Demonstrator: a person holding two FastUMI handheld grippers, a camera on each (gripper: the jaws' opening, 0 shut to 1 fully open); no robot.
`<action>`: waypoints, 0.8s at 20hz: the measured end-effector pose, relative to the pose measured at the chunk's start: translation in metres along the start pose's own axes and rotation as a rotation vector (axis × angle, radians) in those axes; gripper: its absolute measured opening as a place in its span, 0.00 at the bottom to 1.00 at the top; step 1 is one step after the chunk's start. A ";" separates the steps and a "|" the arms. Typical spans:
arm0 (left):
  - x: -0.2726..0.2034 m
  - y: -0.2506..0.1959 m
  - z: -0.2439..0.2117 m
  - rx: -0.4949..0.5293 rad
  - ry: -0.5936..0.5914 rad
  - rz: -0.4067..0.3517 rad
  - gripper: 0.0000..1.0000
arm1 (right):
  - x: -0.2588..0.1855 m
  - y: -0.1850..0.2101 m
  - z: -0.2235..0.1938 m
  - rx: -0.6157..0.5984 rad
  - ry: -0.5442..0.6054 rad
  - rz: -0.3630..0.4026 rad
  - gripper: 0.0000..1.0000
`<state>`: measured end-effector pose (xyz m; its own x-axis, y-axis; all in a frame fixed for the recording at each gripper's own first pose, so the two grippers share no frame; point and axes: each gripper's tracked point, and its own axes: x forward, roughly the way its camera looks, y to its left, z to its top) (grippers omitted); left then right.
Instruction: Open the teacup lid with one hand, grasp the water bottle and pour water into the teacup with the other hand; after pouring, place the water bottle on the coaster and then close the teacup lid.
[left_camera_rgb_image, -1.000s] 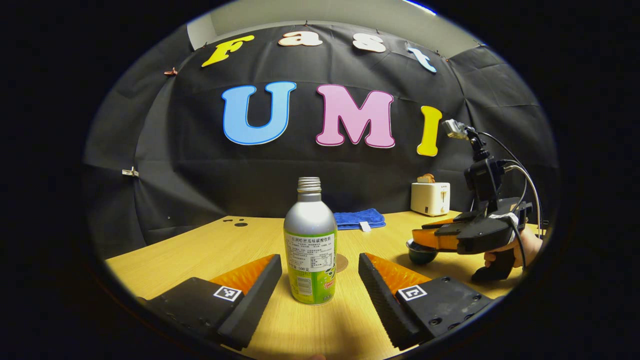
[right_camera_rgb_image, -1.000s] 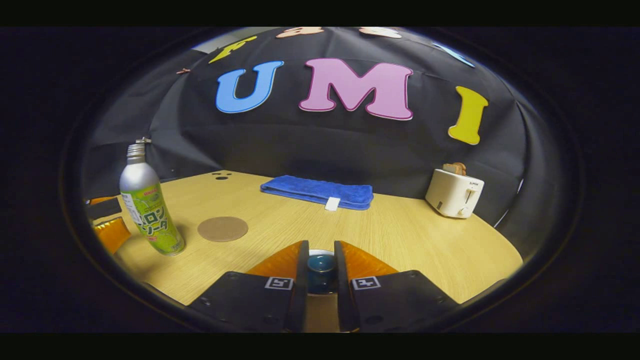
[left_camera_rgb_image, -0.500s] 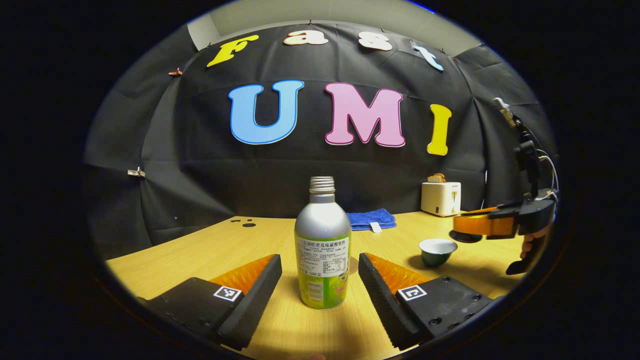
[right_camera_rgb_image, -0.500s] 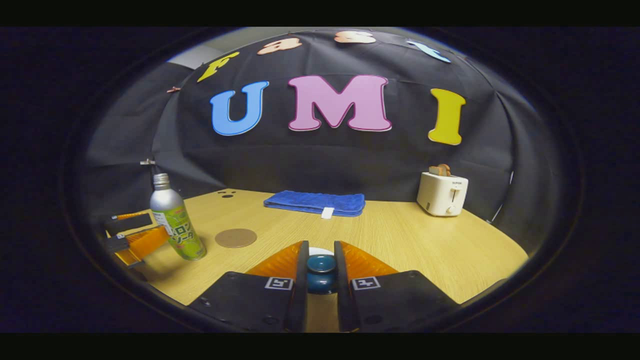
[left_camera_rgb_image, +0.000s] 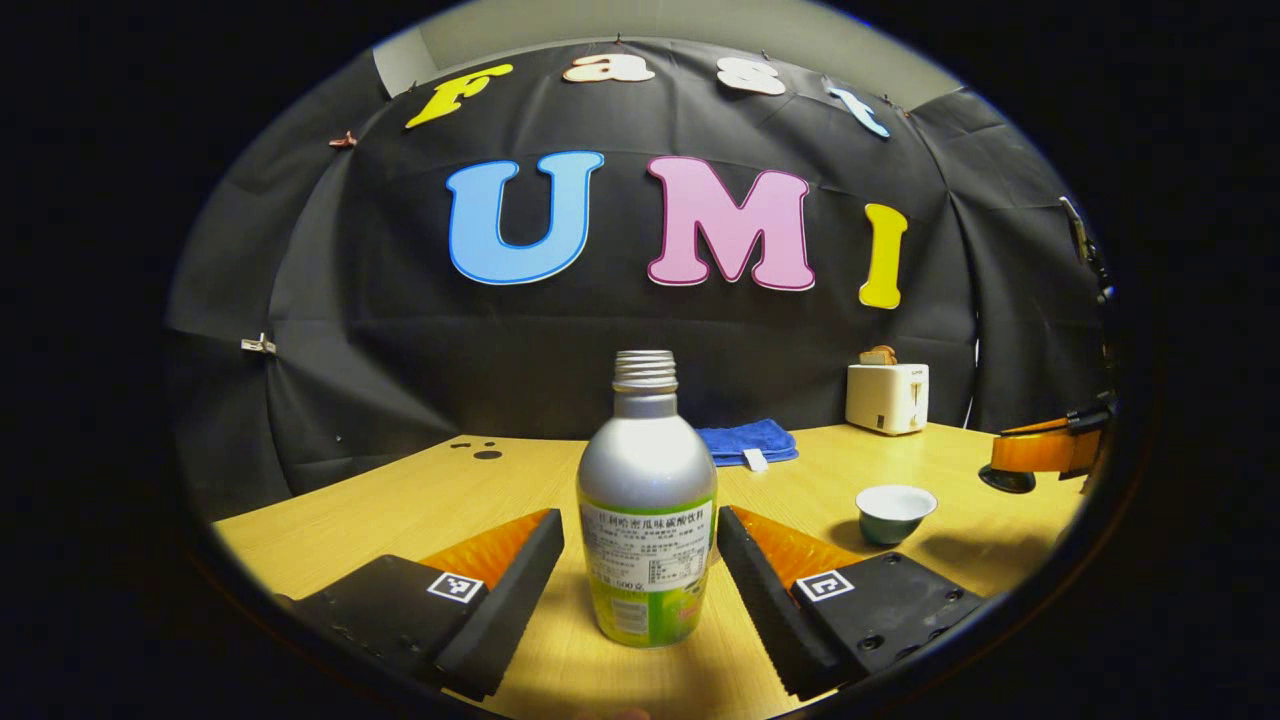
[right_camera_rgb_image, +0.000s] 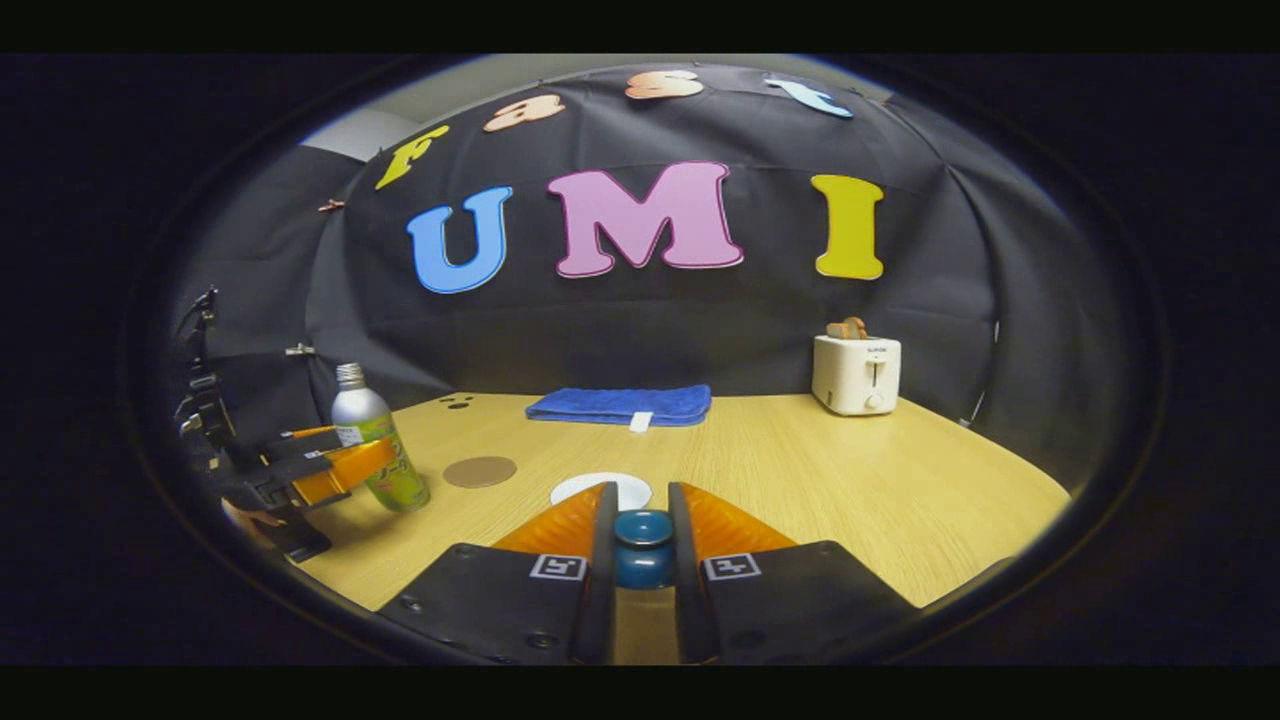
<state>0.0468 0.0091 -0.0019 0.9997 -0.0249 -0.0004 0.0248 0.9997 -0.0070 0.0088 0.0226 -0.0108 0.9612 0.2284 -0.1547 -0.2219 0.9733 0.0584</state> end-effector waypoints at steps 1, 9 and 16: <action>0.004 0.000 0.001 0.001 -0.001 -0.002 0.98 | 0.000 0.000 -0.005 0.004 0.010 0.002 0.24; 0.023 0.006 0.001 0.004 0.000 0.021 0.84 | 0.001 0.009 -0.017 0.026 0.015 0.045 0.24; 0.024 -0.017 0.004 0.135 -0.003 -0.026 0.80 | 0.003 -0.019 -0.007 0.083 -0.050 0.015 0.28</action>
<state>0.0708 -0.0084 0.0017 0.9987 -0.0510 0.0014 0.0504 0.9906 0.1274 0.0150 0.0054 -0.0192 0.9654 0.2392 -0.1040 -0.2237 0.9643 0.1416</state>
